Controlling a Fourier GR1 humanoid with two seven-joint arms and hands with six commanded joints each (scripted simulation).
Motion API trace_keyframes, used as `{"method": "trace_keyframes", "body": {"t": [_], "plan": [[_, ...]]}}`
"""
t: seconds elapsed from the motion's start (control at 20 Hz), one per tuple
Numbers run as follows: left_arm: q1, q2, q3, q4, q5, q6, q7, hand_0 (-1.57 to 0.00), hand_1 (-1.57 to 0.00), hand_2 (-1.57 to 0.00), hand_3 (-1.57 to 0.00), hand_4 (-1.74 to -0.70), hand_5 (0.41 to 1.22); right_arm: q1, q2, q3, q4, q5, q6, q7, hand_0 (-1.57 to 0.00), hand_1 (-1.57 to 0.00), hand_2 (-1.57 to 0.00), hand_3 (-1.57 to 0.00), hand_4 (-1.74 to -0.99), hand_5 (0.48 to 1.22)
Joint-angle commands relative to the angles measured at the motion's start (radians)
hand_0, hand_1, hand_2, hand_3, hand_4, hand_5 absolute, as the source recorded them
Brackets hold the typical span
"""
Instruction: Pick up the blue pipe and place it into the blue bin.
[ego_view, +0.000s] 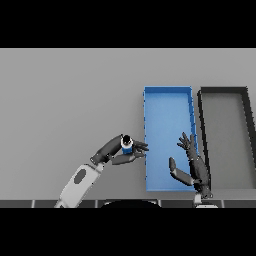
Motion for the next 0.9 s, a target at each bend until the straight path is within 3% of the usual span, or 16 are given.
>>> {"method": "trace_keyframes", "body": {"t": [0.0,0.1,0.35,0.45,0.6,0.75,0.85], "plan": [[-0.002,-0.004,0.005,0.008,-0.006,0.003,0.004,-1.57,-1.57,-1.57,-1.57,-1.47,1.221,-0.033,-0.024,0.005,-0.018,-0.030,0.040,0.044,0.00,-0.02,-0.12,0.00,-1.228,0.588],[0.007,-0.011,0.003,0.006,-0.011,-0.007,0.004,-1.57,-1.57,-1.57,-1.57,-1.47,1.221,-0.117,-0.060,0.015,-0.049,-0.084,0.092,0.139,0.00,-0.01,-0.11,0.00,-1.247,0.568],[-0.015,-0.019,0.022,0.010,-0.028,-0.018,0.034,-1.57,-1.57,-1.57,-1.57,-1.47,1.221,-0.350,-0.102,0.084,-0.062,-0.084,0.140,0.324,0.00,0.00,-0.07,0.00,-1.291,0.558],[0.001,-0.018,0.019,0.006,-0.043,-0.023,0.018,-1.57,-1.57,-1.57,-1.57,-1.47,1.221,-0.427,-0.101,0.117,-0.053,-0.077,0.153,0.347,0.00,0.00,-0.04,0.00,-1.298,0.559],[-0.005,-0.026,0.030,0.011,-0.041,-0.036,0.011,-1.57,-1.57,-1.57,-1.57,-1.47,1.221,-0.529,-0.075,0.156,-0.011,-0.110,0.178,0.428,0.00,0.00,-0.04,0.00,-1.294,0.560],[-0.014,-0.041,0.044,0.024,-0.038,-0.049,0.012,-1.57,-1.57,-1.57,-1.57,-1.46,1.221,-0.610,-0.074,0.172,0.010,-0.129,0.208,0.423,0.00,0.00,-0.05,0.00,-1.253,0.554],[-0.016,-0.043,0.056,0.024,-0.014,-0.078,0.029,-1.57,-1.57,-1.57,-1.57,-1.47,1.221,-0.674,-0.060,0.193,0.011,-0.127,0.205,0.460,0.00,-0.01,-0.06,0.00,-1.232,0.545]]}}
